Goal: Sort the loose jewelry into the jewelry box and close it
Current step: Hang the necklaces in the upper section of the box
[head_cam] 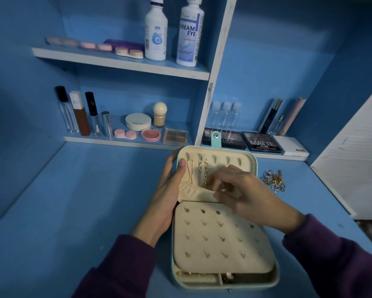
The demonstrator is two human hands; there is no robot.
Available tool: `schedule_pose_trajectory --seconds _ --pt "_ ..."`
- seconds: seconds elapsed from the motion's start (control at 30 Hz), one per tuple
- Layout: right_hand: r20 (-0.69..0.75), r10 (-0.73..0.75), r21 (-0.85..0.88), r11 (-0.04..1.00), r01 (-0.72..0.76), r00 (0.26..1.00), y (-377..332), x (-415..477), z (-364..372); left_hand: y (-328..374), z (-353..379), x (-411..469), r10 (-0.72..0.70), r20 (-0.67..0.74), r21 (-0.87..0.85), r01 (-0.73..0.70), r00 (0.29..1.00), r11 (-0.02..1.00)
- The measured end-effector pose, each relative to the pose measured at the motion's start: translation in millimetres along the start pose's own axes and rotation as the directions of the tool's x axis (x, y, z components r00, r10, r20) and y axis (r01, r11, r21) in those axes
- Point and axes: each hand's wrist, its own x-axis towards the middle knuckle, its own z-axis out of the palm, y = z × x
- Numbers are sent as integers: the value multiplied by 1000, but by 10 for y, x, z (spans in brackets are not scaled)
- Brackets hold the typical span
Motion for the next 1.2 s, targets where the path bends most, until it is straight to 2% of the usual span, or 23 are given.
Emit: schedule_pose_trajectory --seconds 0.13,0.33,0.7,1.07,1.2 --pt "25 52 41 998 -53 998 30 -13 4 1 -3 -3 -4 7 -2 4 1000 1000" --pt "-21 -84 -106 991 82 996 52 -1 32 -2 -11 3 -11 4 -12 11 1000 1000" --pt "0 -86 -146 986 85 996 66 12 17 3 -5 8 -16 -2 -19 16 1000 1000" --pt "-129 -75 -320 947 30 989 79 2 28 -19 -17 18 2 -26 3 -1 1000 1000" --pt "-228 -10 -218 975 -41 973 98 -23 -105 -26 -27 15 -3 -12 -7 3 1000 1000"
